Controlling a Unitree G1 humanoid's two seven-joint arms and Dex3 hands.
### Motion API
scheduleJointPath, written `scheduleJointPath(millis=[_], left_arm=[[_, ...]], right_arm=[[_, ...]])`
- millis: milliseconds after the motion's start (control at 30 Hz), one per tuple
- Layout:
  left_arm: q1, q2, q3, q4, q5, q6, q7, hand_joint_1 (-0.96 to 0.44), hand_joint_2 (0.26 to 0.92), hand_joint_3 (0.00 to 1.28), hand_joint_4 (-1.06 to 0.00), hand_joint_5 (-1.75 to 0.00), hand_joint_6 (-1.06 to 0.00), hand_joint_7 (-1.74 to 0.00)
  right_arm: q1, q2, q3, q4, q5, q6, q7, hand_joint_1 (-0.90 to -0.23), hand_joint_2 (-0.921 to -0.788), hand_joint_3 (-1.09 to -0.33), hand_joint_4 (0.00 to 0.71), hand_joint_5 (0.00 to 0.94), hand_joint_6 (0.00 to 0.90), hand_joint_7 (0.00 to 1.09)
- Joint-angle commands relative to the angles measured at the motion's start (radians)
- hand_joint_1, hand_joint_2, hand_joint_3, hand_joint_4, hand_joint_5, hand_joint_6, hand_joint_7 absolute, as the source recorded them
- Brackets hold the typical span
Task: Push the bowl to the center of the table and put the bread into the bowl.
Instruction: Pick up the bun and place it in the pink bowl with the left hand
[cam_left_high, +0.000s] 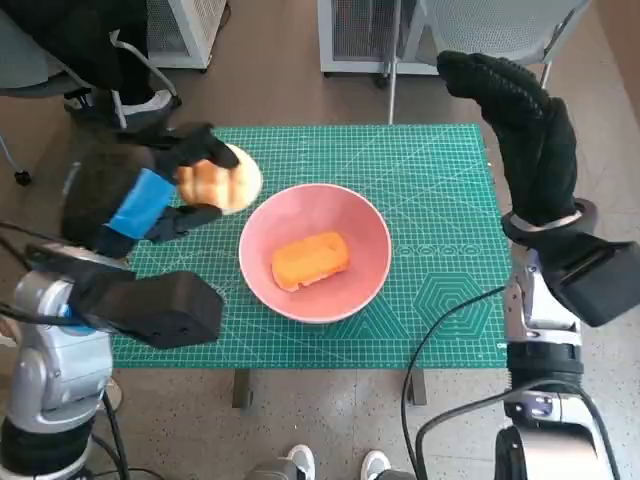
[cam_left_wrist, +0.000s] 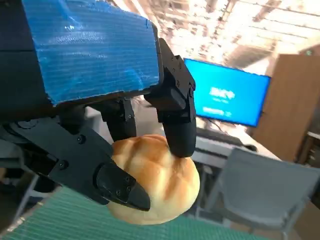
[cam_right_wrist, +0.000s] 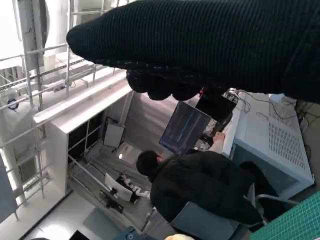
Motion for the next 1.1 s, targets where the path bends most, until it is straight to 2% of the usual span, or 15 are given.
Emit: scheduleJointPath(millis=[33, 167, 333, 567, 1100], left_arm=[[-0.033, -0.024, -0.02, 0.035, -0.012, -0.035, 0.011, 0.0, 0.909, 0.02, -0.8, -1.06, -0.67, -1.11], [-0.036, -0.03, -0.018, 0.042, -0.01, -0.045, 0.009, 0.0, 0.914, 0.02, -0.79, -1.08, -0.67, -1.11], [-0.083, -0.073, -0.084, 0.086, 0.004, -0.069, 0.005, 0.0, 0.918, 0.02, -0.77, -1.12, -0.67, -1.09], [-0.123, -0.125, -0.135, 0.158, 0.0, -0.106, 0.009, 0.0, 0.92, 0.03, -0.76, -1.06, -0.64, -1.17], [-0.16, -0.179, -0.185, 0.268, 0.003, -0.143, 0.001, 0.0, 0.92, 0.05, -0.76, -1.06, -0.59, -1.24]], right_arm=[[0.012, 0.007, 0.002, 0.008, 0.004, 0.007, 0.002, -0.649, -0.921, -0.78, 0.196, 0.001, -0.001, 0.44], [0.012, 0.007, 0.002, 0.008, 0.004, 0.007, 0.002, -0.653, -0.921, -0.779, 0.197, 0.001, -0.001, 0.45], [0.013, 0.006, 0.0, 0.009, 0.011, 0.006, 0.008, -0.662, -0.921, -0.775, 0.197, 0.001, -0.001, 0.45], [0.017, 0.002, -0.002, 0.011, 0.007, -0.001, 0.009, -0.659, -0.921, -0.774, 0.197, 0.001, 0.001, 0.45], [0.022, -0.004, -0.003, 0.011, -0.001, -0.007, 0.002, -0.652, -0.921, -0.775, 0.199, 0.002, -0.001, 0.46]])
